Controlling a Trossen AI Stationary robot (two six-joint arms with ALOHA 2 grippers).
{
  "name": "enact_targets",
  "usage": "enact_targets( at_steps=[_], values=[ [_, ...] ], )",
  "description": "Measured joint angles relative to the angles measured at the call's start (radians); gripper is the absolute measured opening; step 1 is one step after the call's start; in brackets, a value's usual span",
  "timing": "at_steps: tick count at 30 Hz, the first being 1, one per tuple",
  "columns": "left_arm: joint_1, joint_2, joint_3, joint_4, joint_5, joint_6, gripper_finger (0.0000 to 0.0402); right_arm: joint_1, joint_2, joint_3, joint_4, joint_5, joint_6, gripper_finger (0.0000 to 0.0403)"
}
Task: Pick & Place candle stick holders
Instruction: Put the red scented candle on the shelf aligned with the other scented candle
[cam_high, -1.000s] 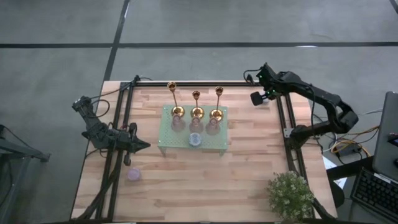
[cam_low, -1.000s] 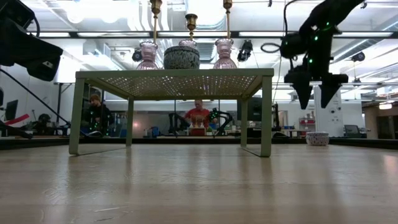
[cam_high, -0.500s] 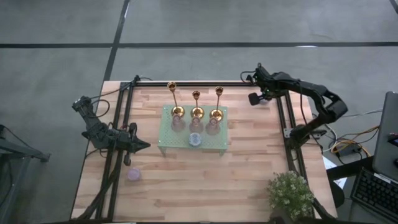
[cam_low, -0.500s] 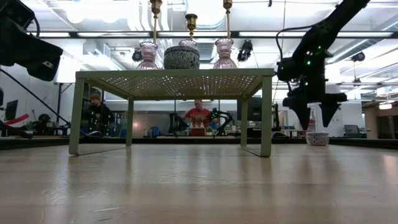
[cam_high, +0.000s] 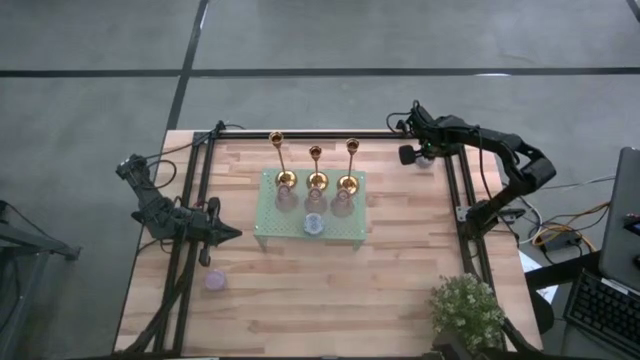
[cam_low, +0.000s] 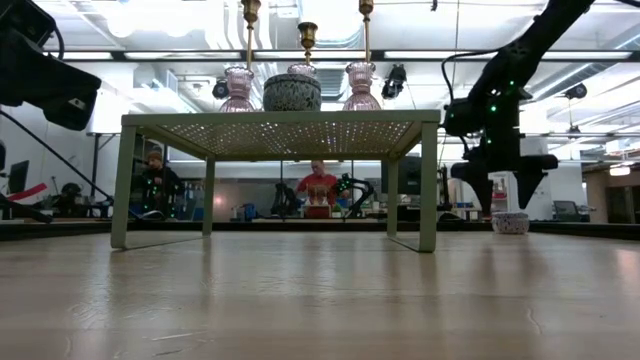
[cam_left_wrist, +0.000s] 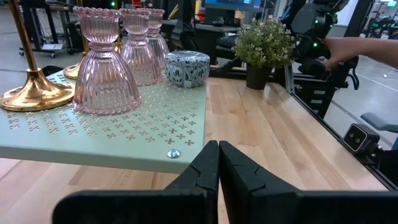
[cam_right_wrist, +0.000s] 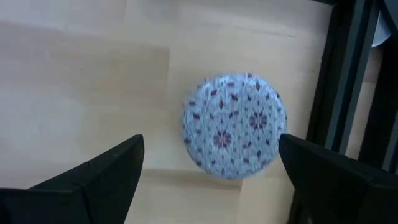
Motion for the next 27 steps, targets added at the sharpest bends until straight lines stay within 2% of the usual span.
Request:
enact_targets(
  at_steps=[13,17,27],
  values=[
    [0.0,0.0,0.0,0.0,0.0,0.0,0.0014,-0.014,0.04,-0.002,0.02,0.026,0.146,0.0366],
    [0.0,0.0,0.0,0.0,0.0,0.0,0.0014,-0.011,0.039,-0.003,0.018,-0.012,0.117,0.0366],
    [0.0,0.0,0.0,0.0,0.0,0.0,0.0014,-0.008,0.039,-0.003,0.027,0.042,0.099,0.0366]
  ],
)
